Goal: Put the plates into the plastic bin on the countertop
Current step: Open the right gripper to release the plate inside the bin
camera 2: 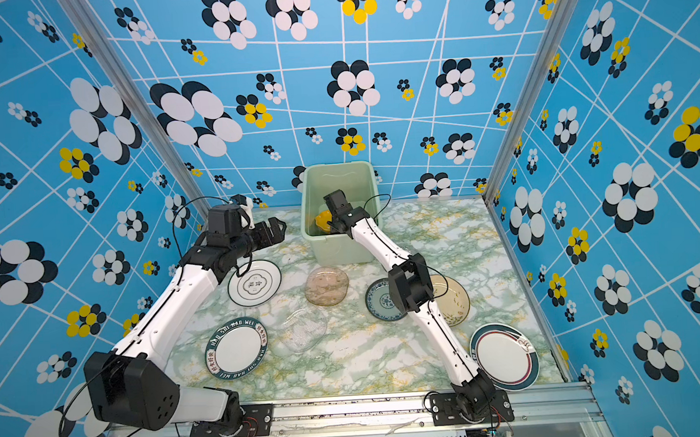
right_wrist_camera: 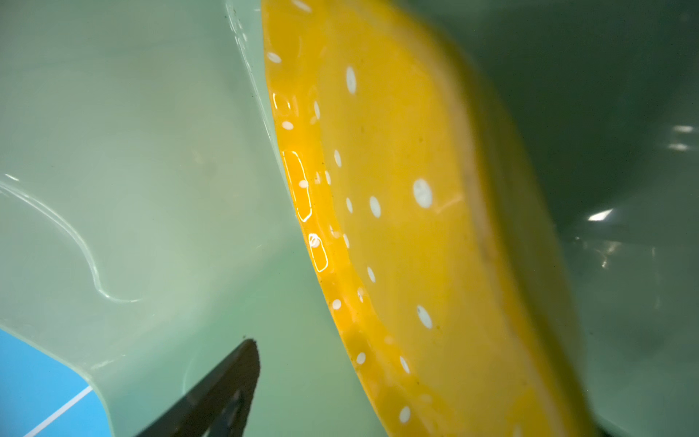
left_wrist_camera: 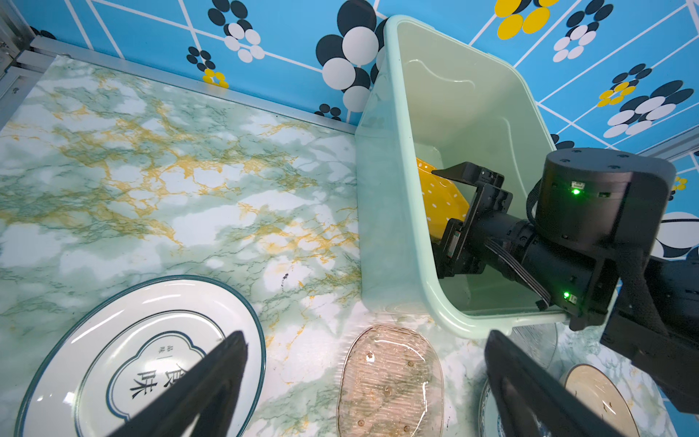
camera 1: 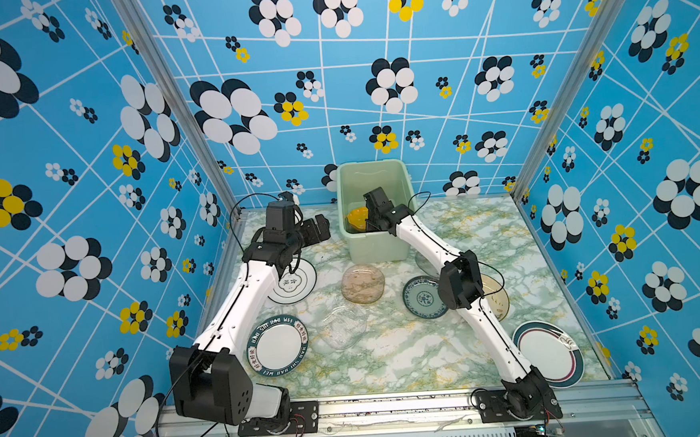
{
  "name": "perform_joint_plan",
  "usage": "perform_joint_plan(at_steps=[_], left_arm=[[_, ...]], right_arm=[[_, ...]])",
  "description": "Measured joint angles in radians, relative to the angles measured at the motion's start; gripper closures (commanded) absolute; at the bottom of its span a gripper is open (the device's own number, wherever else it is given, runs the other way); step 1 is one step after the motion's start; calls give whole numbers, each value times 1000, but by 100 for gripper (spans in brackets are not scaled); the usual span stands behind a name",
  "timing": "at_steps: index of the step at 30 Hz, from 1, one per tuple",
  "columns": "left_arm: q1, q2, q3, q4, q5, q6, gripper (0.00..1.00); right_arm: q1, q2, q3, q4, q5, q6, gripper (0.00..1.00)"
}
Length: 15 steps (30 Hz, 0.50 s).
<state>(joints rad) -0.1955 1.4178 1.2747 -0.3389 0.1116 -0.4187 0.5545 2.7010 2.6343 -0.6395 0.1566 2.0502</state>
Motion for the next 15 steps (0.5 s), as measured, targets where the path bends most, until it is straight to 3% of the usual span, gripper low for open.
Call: perform_joint_plan(at_steps=[15], left_arm=[[6,0,19,-3,-26,5,1]], right_arm=[[-24,-4,4,-63,-104,-49,1]])
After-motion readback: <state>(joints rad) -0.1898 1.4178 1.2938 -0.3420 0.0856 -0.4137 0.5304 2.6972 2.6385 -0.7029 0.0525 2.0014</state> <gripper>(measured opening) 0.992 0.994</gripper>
